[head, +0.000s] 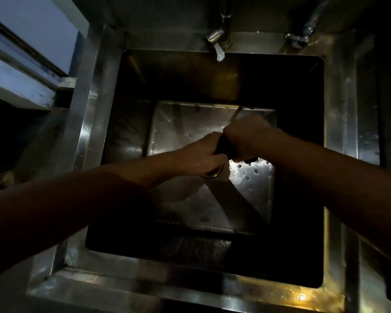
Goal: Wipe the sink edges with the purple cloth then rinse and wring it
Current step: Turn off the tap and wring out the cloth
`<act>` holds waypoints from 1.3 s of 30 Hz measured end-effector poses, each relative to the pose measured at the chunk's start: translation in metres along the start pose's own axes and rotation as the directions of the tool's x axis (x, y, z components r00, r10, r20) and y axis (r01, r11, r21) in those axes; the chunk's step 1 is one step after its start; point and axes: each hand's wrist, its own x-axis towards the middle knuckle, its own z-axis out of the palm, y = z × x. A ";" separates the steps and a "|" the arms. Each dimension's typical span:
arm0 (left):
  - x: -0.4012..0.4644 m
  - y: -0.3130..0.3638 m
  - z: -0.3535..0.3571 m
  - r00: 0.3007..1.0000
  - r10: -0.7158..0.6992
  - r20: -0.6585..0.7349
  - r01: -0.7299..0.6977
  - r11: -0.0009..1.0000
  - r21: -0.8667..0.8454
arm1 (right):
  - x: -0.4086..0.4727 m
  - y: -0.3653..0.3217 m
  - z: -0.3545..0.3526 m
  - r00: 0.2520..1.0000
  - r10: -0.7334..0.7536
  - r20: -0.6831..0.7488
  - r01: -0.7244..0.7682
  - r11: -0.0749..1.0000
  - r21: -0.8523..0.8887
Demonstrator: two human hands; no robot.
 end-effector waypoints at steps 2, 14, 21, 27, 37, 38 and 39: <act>0.005 0.006 -0.013 0.976 -0.083 0.199 0.107 0.988 -0.114 | -0.007 -0.006 -0.004 1.000 0.007 0.014 -0.006 0.998 -0.067; -0.014 -0.021 0.002 0.907 -0.416 -0.057 0.386 0.879 -0.279 | -0.064 0.014 -0.004 0.923 -0.108 -0.370 0.269 0.867 0.419; -0.045 0.005 -0.007 0.705 0.087 0.704 0.600 0.458 -0.656 | -0.077 -0.004 0.040 0.544 -0.217 -0.811 0.531 0.837 0.132; -0.057 0.024 -0.006 0.623 0.127 0.772 0.645 0.476 -0.598 | -0.082 -0.009 0.029 0.629 -0.183 -0.755 0.430 0.892 0.142; 0.016 0.015 -0.035 0.994 -0.112 0.014 0.063 0.657 0.751 | -0.004 -0.003 0.023 0.987 0.134 -0.091 -0.058 0.818 0.572; 0.020 0.014 -0.035 0.998 -0.057 0.017 0.021 0.605 0.796 | -0.001 -0.003 0.028 0.990 0.133 -0.048 -0.070 0.756 0.651; 0.023 0.013 -0.035 0.999 0.001 0.033 -0.028 0.566 0.824 | -0.002 -0.004 0.033 0.991 0.136 -0.007 -0.090 0.687 0.721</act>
